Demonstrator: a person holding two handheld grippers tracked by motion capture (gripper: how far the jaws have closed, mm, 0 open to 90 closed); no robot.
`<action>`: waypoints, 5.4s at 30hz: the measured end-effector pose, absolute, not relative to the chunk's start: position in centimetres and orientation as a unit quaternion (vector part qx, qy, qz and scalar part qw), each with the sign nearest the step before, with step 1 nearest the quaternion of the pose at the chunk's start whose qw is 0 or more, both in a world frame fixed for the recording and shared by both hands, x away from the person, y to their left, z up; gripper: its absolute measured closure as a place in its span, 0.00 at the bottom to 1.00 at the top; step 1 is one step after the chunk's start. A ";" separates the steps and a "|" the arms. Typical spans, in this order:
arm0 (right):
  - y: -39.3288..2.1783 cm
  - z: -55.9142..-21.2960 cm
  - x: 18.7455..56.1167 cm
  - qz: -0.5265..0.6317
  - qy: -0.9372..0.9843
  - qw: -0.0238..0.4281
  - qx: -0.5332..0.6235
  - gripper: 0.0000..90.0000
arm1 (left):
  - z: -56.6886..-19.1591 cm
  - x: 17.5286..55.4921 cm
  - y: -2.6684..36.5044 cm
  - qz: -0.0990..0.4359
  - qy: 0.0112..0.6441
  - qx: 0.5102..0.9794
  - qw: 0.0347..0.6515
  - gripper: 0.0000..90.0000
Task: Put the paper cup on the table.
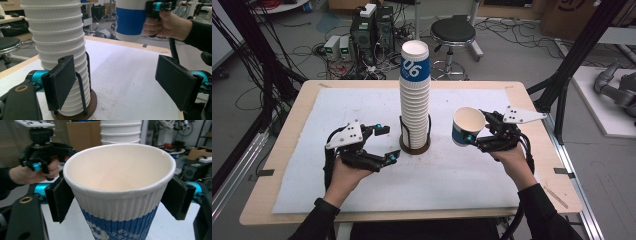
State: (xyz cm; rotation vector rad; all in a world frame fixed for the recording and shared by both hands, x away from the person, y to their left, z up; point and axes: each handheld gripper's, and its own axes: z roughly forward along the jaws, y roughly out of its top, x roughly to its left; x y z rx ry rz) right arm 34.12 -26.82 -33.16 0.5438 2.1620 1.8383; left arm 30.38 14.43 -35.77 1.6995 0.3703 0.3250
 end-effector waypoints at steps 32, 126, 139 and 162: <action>-30.4 -34.2 39.2 0.601 0.711 0.205 0.302 0.22 | -36.9 30.8 14.1 0.140 0.168 0.751 0.623 0.18; -30.0 -43.4 44.2 0.431 0.725 0.259 0.471 0.16 | -37.3 30.9 13.7 0.126 0.161 0.762 0.615 0.18; -29.7 -43.0 43.4 0.409 0.728 0.276 0.476 0.15 | -37.3 30.8 13.5 0.119 0.159 0.765 0.613 0.18; -30.8 -42.5 41.3 0.381 0.728 0.269 0.502 0.15 | -37.3 30.9 13.1 0.115 0.153 0.770 0.608 0.18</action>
